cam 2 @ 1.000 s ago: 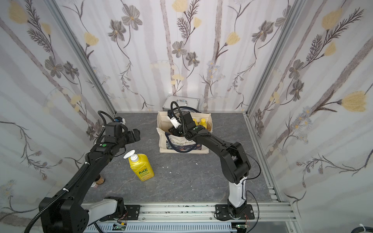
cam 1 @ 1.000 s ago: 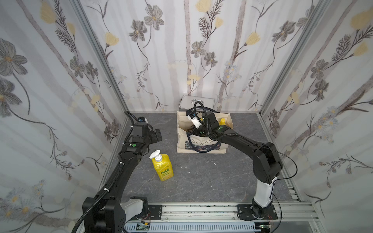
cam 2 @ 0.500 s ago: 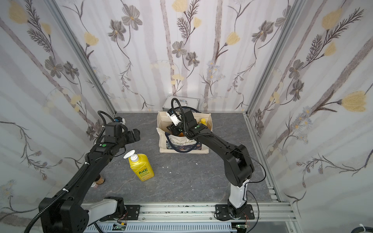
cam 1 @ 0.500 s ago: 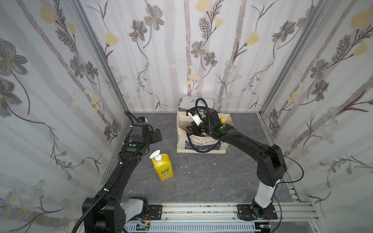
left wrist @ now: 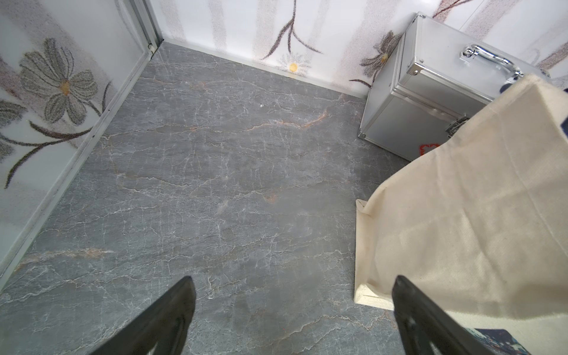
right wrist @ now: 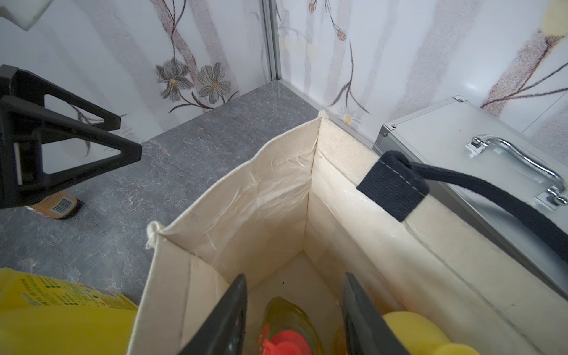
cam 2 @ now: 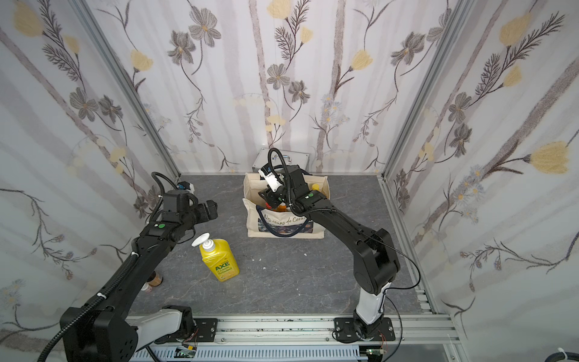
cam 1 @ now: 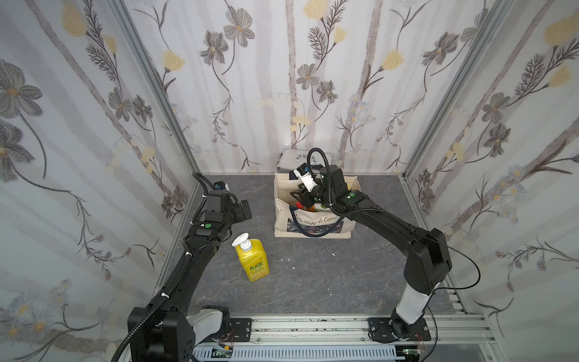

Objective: Pack dish soap into the shopping bag
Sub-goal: Place the bottle of dish soap in the shopping bag, then pick up the bottle of dish soap at the center of the board.

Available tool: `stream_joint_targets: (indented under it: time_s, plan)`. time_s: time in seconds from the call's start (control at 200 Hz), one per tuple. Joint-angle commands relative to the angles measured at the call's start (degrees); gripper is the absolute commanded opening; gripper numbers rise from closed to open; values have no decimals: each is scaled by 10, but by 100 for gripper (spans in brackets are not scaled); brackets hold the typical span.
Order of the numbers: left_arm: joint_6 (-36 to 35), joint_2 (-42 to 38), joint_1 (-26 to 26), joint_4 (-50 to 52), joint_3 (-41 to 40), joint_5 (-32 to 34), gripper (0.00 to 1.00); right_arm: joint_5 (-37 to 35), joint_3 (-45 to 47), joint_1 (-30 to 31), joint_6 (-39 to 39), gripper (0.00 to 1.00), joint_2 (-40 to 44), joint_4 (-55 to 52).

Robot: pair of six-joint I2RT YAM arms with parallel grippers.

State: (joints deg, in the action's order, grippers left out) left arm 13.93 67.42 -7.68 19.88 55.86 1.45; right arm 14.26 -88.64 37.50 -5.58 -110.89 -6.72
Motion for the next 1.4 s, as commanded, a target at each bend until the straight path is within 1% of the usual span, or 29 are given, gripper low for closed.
stream_joint_targets:
  time_s: [0.0,0.355,0.5,0.605,0.669,0.709,0.769,0.794,0.884,0.909,1.014,1.104,1.229,1.394]
  plan:
    - [3,-4,0,-9,0,6,100,-11,-6,0,5,50,15,19]
    - [3,-5,0,-4,3,11,100,-21,1,0,10,51,51,10]
    - [9,3,3,12,14,24,100,-17,19,3,10,52,82,9]
    - [17,10,10,24,25,20,100,-18,36,14,10,54,110,7]
    - [24,12,19,23,25,13,100,-28,48,32,1,55,128,1]
    - [31,13,27,23,25,6,100,-35,57,46,-7,59,138,-3]
    - [45,16,43,23,27,-9,100,-46,74,65,-14,60,157,-1]
    - [50,18,49,23,28,-17,100,-47,83,87,-15,61,165,4]
    - [67,23,74,23,32,-46,100,-37,125,119,-3,63,190,35]
    - [71,23,79,23,33,-50,100,-36,135,129,2,64,211,44]
    - [79,24,93,16,28,-59,100,-36,174,172,6,67,237,81]
    - [86,26,102,8,25,-75,100,-37,188,201,10,69,237,100]
    - [86,21,105,-11,15,-98,100,-25,198,222,23,70,222,119]
    - [84,-1,105,-23,0,-85,100,-15,191,246,28,71,198,136]
